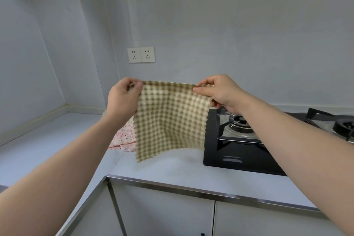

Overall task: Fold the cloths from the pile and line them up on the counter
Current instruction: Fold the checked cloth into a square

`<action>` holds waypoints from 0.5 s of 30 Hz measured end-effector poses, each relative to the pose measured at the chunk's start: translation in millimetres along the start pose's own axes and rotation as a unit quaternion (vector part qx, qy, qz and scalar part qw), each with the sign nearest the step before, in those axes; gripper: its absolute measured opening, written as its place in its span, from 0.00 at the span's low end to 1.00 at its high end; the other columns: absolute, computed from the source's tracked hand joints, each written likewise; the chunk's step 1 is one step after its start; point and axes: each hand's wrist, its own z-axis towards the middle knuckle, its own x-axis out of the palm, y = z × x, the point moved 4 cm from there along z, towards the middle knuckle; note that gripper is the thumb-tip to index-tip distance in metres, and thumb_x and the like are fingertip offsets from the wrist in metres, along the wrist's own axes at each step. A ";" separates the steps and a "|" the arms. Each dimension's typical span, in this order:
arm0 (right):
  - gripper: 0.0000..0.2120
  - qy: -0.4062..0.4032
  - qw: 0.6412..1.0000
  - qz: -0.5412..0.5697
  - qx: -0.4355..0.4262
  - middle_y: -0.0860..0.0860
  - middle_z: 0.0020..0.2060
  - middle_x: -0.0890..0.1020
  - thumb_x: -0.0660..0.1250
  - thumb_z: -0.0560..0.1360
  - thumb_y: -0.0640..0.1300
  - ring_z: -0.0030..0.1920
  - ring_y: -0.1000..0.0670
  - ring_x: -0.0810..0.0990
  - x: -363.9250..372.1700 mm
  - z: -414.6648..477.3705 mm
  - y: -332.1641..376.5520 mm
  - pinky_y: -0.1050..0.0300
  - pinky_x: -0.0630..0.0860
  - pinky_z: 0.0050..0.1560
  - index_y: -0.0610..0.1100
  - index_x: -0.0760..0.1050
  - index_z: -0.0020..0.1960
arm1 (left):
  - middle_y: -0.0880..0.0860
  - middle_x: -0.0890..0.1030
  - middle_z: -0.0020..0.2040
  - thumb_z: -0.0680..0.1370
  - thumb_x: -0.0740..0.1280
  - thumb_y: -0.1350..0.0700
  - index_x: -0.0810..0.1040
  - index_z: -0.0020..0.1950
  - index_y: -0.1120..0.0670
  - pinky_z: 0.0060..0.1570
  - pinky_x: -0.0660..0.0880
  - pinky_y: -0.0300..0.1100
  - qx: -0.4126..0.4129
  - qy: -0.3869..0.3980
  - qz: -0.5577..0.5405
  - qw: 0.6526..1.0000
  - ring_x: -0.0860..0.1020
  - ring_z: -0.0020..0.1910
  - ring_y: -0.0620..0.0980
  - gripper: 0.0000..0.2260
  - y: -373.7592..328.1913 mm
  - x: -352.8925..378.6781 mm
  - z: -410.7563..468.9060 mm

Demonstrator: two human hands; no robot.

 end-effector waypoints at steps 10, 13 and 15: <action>0.11 0.080 0.981 -0.164 0.071 0.50 0.37 0.80 0.74 0.75 0.43 0.23 0.60 0.76 23.3 29.2 -57.6 0.65 0.70 0.24 0.43 0.79 0.56 | 0.49 0.81 0.35 0.78 0.70 0.53 0.83 0.42 0.52 0.25 0.68 0.36 -0.068 0.143 0.229 0.960 0.73 0.27 0.44 0.07 61.7 12.9 9.6; 0.08 0.088 0.953 -0.280 0.074 0.54 0.25 0.80 0.70 0.77 0.45 0.24 0.55 0.78 36.4 31.3 -79.5 0.63 0.69 0.27 0.44 0.79 0.55 | 0.47 0.84 0.38 0.77 0.72 0.52 0.84 0.42 0.49 0.29 0.68 0.37 -0.090 0.148 0.253 0.952 0.76 0.31 0.47 0.05 84.1 17.1 4.3; 0.07 0.084 0.949 -0.295 0.078 0.52 0.21 0.80 0.67 0.78 0.44 0.21 0.53 0.78 44.8 28.3 -90.6 0.64 0.70 0.26 0.46 0.78 0.56 | 0.50 0.84 0.37 0.76 0.73 0.56 0.85 0.43 0.53 0.28 0.71 0.37 -0.123 0.147 0.199 0.961 0.77 0.28 0.47 0.03 98.2 20.8 1.3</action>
